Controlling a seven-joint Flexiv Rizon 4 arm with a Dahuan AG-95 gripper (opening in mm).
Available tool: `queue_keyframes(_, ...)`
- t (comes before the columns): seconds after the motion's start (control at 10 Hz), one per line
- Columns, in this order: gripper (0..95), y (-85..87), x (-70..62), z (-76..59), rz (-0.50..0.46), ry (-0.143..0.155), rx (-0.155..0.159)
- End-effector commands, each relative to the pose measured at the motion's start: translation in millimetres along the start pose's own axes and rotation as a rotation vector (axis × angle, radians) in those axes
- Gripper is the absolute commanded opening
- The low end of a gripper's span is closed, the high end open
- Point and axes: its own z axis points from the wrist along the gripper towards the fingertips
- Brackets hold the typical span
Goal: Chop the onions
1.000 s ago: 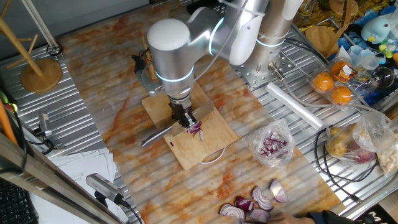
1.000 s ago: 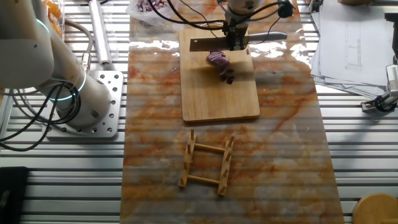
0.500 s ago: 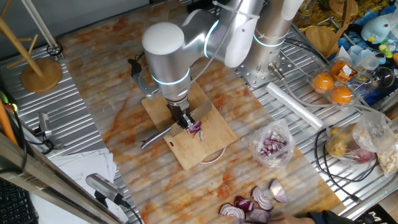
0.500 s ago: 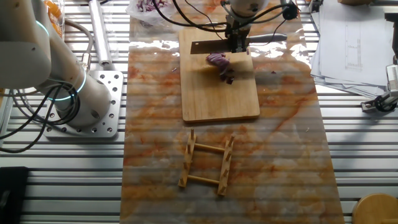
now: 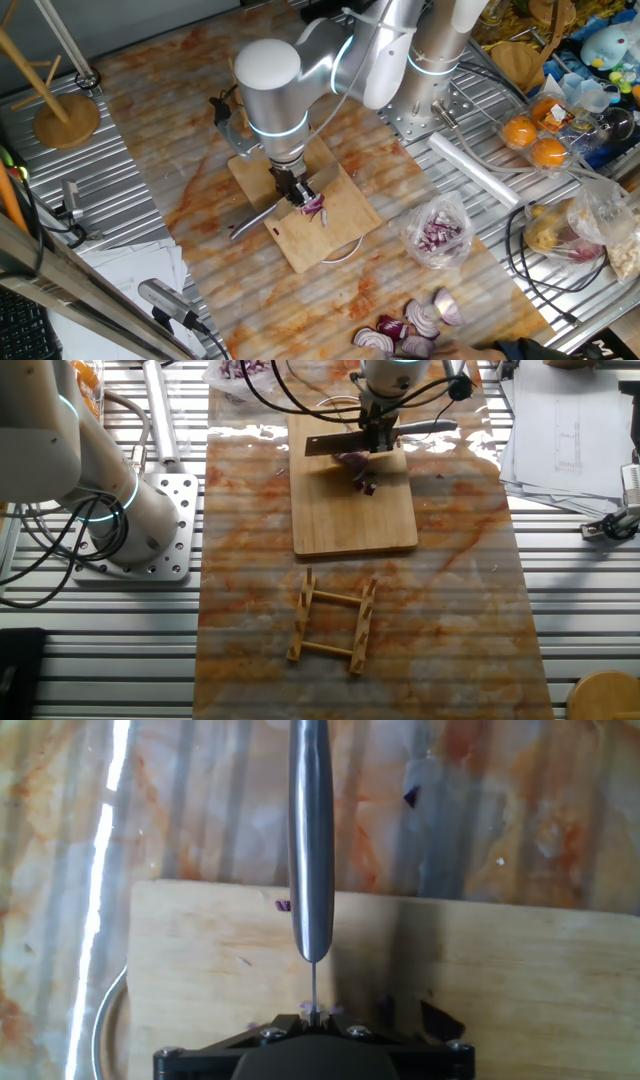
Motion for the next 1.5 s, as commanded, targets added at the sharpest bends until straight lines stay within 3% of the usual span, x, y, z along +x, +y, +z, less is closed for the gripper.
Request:
queue_keyframes(0.1,0.0,2.2,0.4,-1.0,0.012,-0.005,-0.009)
queue_keyframes(0.5,0.0,12.2,-0.2,-2.8,0.059,-0.006,-0.029)
queue_keyframes(0.9,0.0,13.1,-0.2,-0.5,0.062,-0.005,-0.025)
queue_keyframes(1.1,0.0,13.8,1.3,4.6,0.067,-0.006,-0.024)
queue_keyframes(1.3,0.0,18.0,0.3,18.3,0.085,-0.019,-0.022)
queue_keyframes(1.5,0.0,18.9,2.9,24.5,0.079,-0.028,-0.003)
